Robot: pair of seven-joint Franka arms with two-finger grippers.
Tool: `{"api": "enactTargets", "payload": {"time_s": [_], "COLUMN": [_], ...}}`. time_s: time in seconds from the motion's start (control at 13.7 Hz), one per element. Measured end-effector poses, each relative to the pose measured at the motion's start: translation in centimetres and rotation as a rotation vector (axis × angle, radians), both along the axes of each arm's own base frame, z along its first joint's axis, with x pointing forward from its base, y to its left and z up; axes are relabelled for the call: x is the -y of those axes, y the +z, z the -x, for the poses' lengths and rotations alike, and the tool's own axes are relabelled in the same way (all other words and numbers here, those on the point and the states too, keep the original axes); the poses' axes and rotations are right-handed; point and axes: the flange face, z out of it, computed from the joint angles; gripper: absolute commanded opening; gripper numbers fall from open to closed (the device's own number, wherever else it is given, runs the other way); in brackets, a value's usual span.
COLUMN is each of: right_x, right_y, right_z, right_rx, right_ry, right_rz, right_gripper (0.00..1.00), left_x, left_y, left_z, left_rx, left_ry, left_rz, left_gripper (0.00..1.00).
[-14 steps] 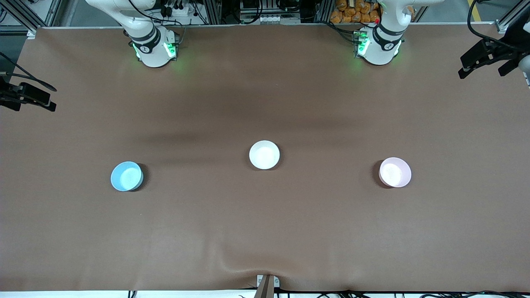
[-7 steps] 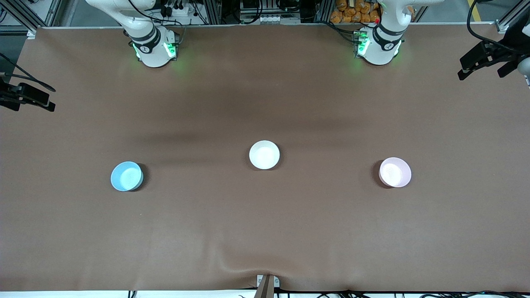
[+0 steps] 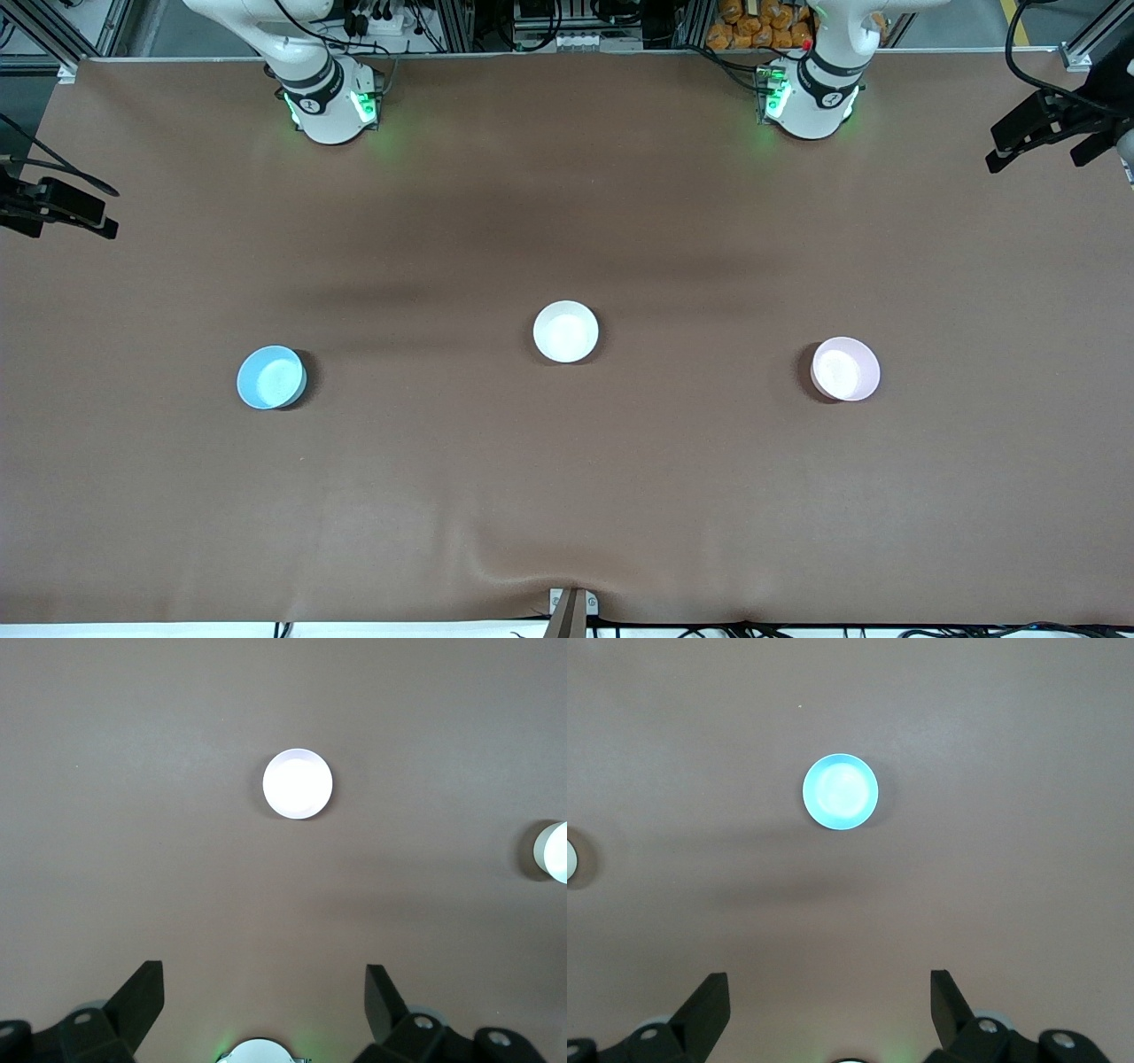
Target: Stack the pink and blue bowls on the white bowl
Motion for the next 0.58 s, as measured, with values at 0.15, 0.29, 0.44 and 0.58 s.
{"api": "enactTargets", "payload": {"time_s": [0.15,0.29,0.44,0.58], "right_x": [0.0,0.0,0.0,0.0], "right_y": [0.0,0.0,0.0,-0.1], "right_z": [0.0,0.0,0.0,0.0], "right_rx": [0.000,0.000,-0.001,-0.002], "right_ry": [0.000,0.000,0.000,0.000], "right_rz": [0.000,0.000,0.000,0.000], "right_gripper": [1.00,1.00,1.00,1.00], "left_x": [0.0,0.0,0.2,0.5], "left_y": [-0.6,-1.8,-4.3,-8.4], "left_z": [-0.4,-1.5,-3.7,-6.3], "left_rx": [-0.010,-0.020,-0.019,-0.032], "left_ry": [0.000,-0.001,-0.010,-0.016], "left_rz": [0.000,-0.012,-0.025,-0.026], "left_gripper": [1.00,1.00,1.00,1.00]}}
